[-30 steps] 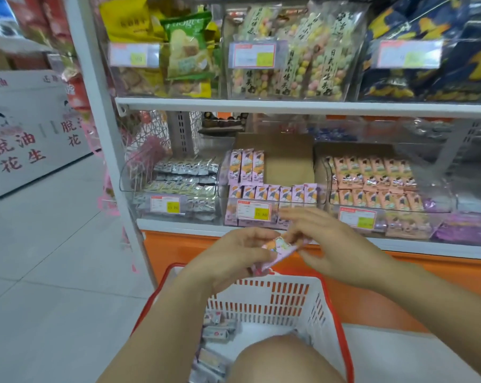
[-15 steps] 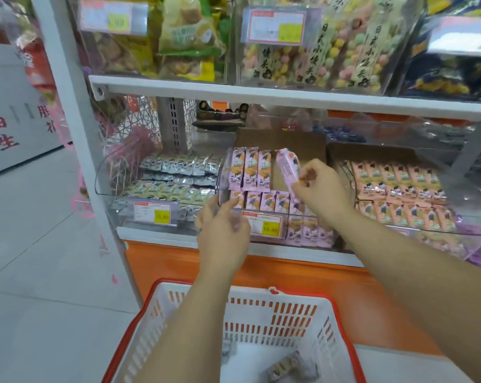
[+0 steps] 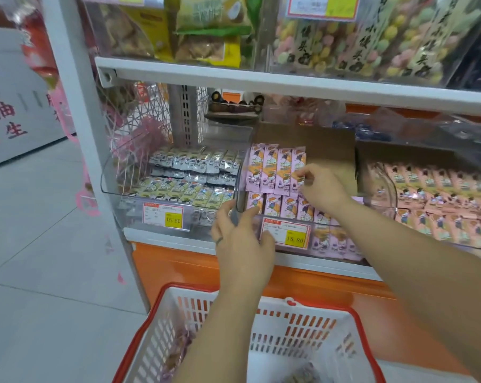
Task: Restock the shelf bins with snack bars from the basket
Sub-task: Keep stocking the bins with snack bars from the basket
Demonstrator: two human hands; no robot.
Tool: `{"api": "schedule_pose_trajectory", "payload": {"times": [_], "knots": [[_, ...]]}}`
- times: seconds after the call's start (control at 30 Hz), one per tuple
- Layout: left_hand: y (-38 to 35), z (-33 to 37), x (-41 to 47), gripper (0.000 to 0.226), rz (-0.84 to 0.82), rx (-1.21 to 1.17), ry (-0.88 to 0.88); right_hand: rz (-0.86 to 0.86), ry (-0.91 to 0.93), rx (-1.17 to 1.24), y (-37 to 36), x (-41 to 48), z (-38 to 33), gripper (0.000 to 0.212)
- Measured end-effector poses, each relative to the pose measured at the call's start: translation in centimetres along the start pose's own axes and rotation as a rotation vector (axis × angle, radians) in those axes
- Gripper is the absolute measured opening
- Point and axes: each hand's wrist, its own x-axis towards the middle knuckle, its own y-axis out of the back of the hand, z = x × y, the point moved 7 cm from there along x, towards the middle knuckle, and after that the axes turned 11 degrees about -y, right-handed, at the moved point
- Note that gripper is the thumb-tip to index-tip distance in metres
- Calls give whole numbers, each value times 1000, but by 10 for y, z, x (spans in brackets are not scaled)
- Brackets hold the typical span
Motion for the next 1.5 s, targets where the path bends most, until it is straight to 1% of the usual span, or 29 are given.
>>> {"api": "schedule_pose_trajectory", "payload": {"times": [0.1, 0.17, 0.23, 0.3, 0.33, 0.4, 0.47, 0.53, 0.6, 0.7, 0.77, 0.9, 1.0, 1.1, 1.17, 1.27, 1.33, 1.4, 1.5], "knots": [[-1, 0, 0, 41, -8, 7, -2, -108, 5, -69, 2, -4, 0, 51], [1, 2, -2, 42, -20, 28, -6, -125, 33, -111, 9, -12, -2, 54], [5, 3, -4, 41, -33, 61, -21, -75, 84, -132, 21, -29, -9, 49], [11, 6, -8, 36, -43, 59, -52, 3, 177, -122, 30, -53, -19, 40], [15, 8, -11, 32, -48, 51, -82, 33, 243, -101, 32, -69, -24, 36], [20, 10, -13, 26, -108, 48, -138, 35, 411, -54, 28, -106, -36, 26], [24, 1, -17, 28, -231, 45, -129, -32, 530, -47, 14, -142, -39, 21], [26, -20, -29, 33, -399, 43, -60, -162, 528, -79, -12, -167, -30, 19], [31, -49, -49, 35, -521, 99, -19, -314, 478, -139, -46, -183, -13, 20], [40, -104, -88, 35, -601, 242, 70, -520, 400, -227, -95, -198, 18, 24], [43, -138, -114, 34, -615, 238, 160, -583, 359, -308, -123, -200, 39, 29], [27, -192, -146, 33, -668, 308, 224, -469, 352, -544, -154, -186, 73, 43], [5, -218, -155, 31, -706, 403, 247, -409, 352, -635, -169, -174, 95, 49], [-20, -246, -163, 37, -744, 455, 320, -405, 366, -597, -180, -171, 116, 50], [-33, -263, -167, 46, -744, 485, 354, -373, 399, -579, -185, -172, 124, 47], [-50, -281, -174, 56, -776, 533, 420, -314, 385, -534, -186, -171, 125, 41], [-59, -287, -177, 56, -814, 589, 418, -285, 386, -511, -188, -169, 123, 38], [-65, -291, -180, 51, -851, 650, 414, -268, 394, -500, -189, -169, 124, 36], [-72, -296, -185, 50, -914, 700, 408, -268, 392, -496, -190, -169, 125, 36]]}}
